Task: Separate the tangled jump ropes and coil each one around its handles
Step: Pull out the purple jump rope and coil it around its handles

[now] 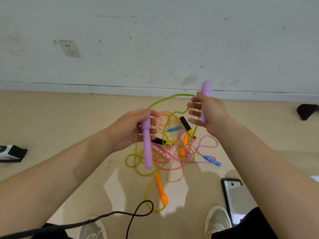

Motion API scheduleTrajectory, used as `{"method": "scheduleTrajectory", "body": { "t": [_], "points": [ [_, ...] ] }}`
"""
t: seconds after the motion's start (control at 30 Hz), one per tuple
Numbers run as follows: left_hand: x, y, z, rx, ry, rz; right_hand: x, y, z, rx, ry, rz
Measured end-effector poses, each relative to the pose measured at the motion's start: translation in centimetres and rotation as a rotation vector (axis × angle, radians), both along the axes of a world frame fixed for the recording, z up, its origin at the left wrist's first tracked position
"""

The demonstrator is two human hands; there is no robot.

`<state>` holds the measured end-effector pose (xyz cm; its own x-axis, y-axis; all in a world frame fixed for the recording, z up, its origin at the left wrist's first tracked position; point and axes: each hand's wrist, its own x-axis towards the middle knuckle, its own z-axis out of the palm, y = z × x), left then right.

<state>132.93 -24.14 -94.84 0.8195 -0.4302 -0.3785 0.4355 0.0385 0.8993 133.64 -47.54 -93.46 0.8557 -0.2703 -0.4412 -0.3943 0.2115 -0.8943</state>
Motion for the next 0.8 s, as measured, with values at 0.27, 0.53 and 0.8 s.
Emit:
{"method": "scheduleTrajectory", "body": {
  "t": [0.27, 0.53, 0.8],
  "points": [
    [0.5, -1.3, 0.5, -0.158, 0.24, 0.243, -2.6, 4.4, -0.3, -0.254, 0.014, 0.358],
    [0.5, -1.9, 0.0, -0.201, 0.301, 0.225, -5.3, 8.2, -2.8, -0.446, -0.142, 0.555],
    [0.2, -1.6, 0.0, 0.042, 0.092, 0.068, -5.3, 8.2, -2.0, -0.503, -0.113, 0.807]
  ]
}}
